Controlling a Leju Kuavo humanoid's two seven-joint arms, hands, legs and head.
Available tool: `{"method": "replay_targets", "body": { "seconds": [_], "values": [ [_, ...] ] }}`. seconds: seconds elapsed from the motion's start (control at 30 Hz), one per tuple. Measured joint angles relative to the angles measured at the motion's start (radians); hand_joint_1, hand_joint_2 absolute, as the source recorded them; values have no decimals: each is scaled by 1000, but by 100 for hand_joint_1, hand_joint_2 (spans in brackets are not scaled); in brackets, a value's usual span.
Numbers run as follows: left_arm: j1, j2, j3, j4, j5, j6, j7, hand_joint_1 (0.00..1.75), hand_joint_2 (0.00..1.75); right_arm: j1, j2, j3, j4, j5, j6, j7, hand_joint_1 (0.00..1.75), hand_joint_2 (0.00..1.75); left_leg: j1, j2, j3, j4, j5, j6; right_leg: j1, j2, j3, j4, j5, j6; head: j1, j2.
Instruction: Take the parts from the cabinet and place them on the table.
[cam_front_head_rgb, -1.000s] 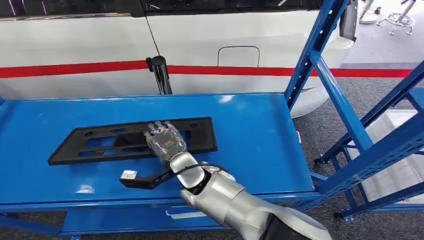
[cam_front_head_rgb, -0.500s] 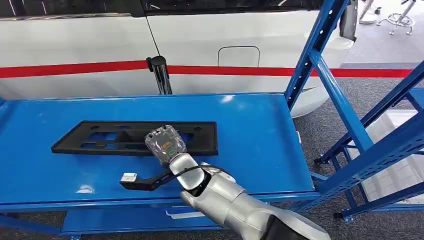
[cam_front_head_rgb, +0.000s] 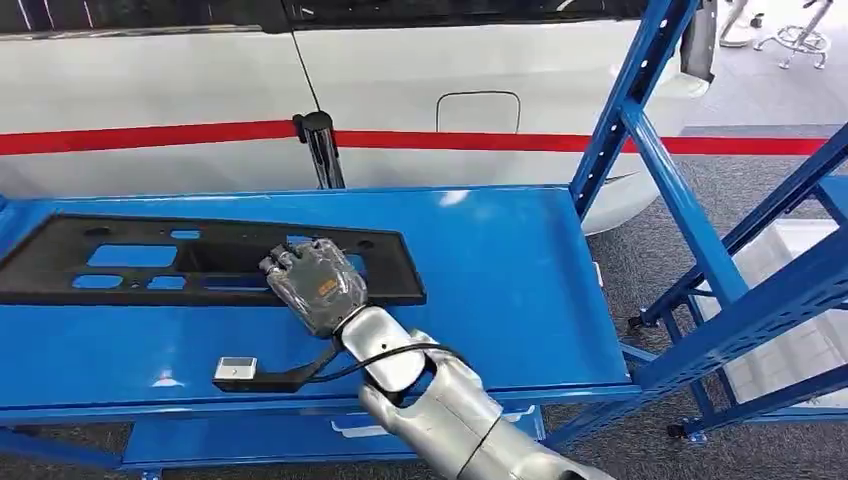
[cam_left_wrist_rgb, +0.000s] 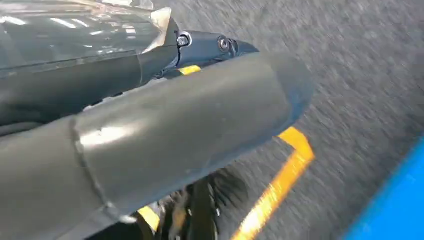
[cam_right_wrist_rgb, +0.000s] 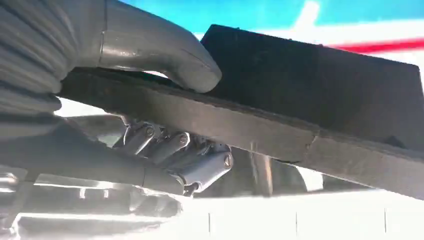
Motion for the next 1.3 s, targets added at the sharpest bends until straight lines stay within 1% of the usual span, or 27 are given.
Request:
{"method": "replay_targets", "body": {
  "seconds": [0.03, 0.07, 0.17, 0.3, 0.43, 0.57, 0.6, 0.63, 0.7, 0.73, 0.8, 0.9, 0.97, 1.07, 1.13, 1.17, 1.2, 1.23, 1.27, 1.3],
  "values": [
    [2, 9, 5, 0, 1, -27, -4, 0, 0, 20, -8, -19, -50, 8, 0, -13, 175, 175, 0, 0, 0, 0, 0, 0, 0, 0, 0, 0, 0, 0, 1, 0],
    [3, 18, 11, 0, 5, -51, -5, 0, 175, 40, -16, -36, -100, 12, -1, -25, 175, 175, 0, 0, 0, 0, 0, 0, 0, 0, 0, 0, 0, 0, 0, 0],
    [7, 40, 26, -1, -2, -67, -9, 0, 175, 78, -38, -78, -228, 18, -5, -48, 175, 175, 0, 2, 0, 0, 0, 0, 0, 1, 0, 0, 0, 0, 1, 0],
    [9, 47, 29, -1, -2, -56, -5, 0, 175, 111, -60, -106, -328, 15, -19, -67, 175, 175, 0, 1, 0, 0, 0, 0, 0, 1, 0, 0, 0, 0, 0, 0],
    [10, 47, 42, -1, 1, -46, 7, 0, 175, 140, -78, -124, -409, 5, -28, -83, 175, 175, 0, 2, 1, 0, 0, 0, 0, 1, 1, 0, 0, 0, 0, 0],
    [10, 47, 54, -1, 2, -25, 29, 0, 175, 161, -94, -136, -451, -31, -66, -116, 175, 175, 0, 3, 0, 0, 0, 0, 0, 2, 0, 0, 0, 0, 0, 0],
    [10, 47, 55, -1, 4, -27, 29, 0, 175, 162, -99, -138, -455, -54, -70, -124, 175, 175, 0, 3, 1, 0, 0, 0, 0, 2, 0, 0, 0, 0, 0, 0],
    [10, 47, 56, -1, 8, -43, 29, 0, 175, 164, -103, -142, -457, -106, -67, -140, 175, 175, 0, 2, 0, 0, 0, 0, 0, 2, 0, 0, 0, 0, 0, 0],
    [10, 47, 64, -1, 10, -76, 32, 0, 175, 166, -113, -152, -459, -283, -44, -184, 175, 175, 0, 2, 0, 0, 0, 0, 0, 2, 0, 0, 0, 0, 0, 0],
    [10, 47, 66, -1, 9, -80, 36, 0, 175, 166, -118, -155, -461, -341, -35, -196, 175, 175, 0, 3, 1, 0, 0, 0, 0, 2, 0, 0, 0, 0, 0, 0],
    [10, 47, 71, -1, 9, -84, 37, 0, 175, 166, -125, -162, -462, -378, -31, -204, 175, 175, 0, 3, 1, 0, 0, 0, 0, 2, 0, 0, 0, 0, 0, 0],
    [10, 47, 72, -1, 9, -86, 37, 0, 175, 165, -133, -170, -463, -389, -27, -211, 175, 175, 0, 3, 1, 0, 0, 0, 0, 2, 1, 0, 0, 0, 0, 0],
    [10, 47, 72, -1, 9, -90, 37, 0, 175, 166, -136, -173, -463, -433, -11, -221, 175, 175, 0, 3, 1, 0, 0, 0, 0, 2, 0, 0, 0, 0, 0, 0],
    [10, 48, 78, -1, 9, -106, 15, 0, 175, 169, -143, -184, -472, -591, 11, -252, 175, 175, 0, 2, 1, 0, 0, 0, 0, 2, 0, 0, 0, 0, 0, 0],
    [11, 49, 80, -1, 9, -136, 6, 0, 175, 176, -150, -202, -484, -711, 17, -277, 175, 175, -1, 2, 0, 1, -1, 1, -2, 2, 1, -2, 1, 1, 0, 0],
    [12, 56, 80, -1, 9, -157, 7, 0, 175, 183, -154, -216, -494, -780, 17, -287, 175, 175, -4, 1, 1, 5, 0, 16, -10, 2, 4, -8, 9, 14, -1, 0],
    [12, 56, 80, 0, 9, -175, 13, 0, 175, 190, -158, -230, -504, -834, 17, -293, 175, 175, -5, 1, 7, -5, 7, 24, -9, 3, 9, -16, 13, 20, -2, 0],
    [12, 57, 81, 0, 7, -193, 23, 0, 175, 196, -165, -246, -516, -878, 16, -295, 175, 175, 8, 5, 18, -34, 24, 33, -3, 2, 7, -13, 7, 19, 1, 0],
    [12, 57, 81, 0, 6, -202, 26, 0, 175, 200, -172, -259, -523, -903, 16, -299, 175, 175, 7, 8, 24, -45, 30, 34, -4, 1, -2, 6, -12, 17, 2, 0],
    [11, 57, 81, 0, 4, -207, 29, 0, 175, 201, -179, -272, -530, -914, 16, -300, 175, 175, 8, 10, 22, -45, 33, 37, -6, 0, -24, 59, -48, 11, 4, 0]
  ]
}}
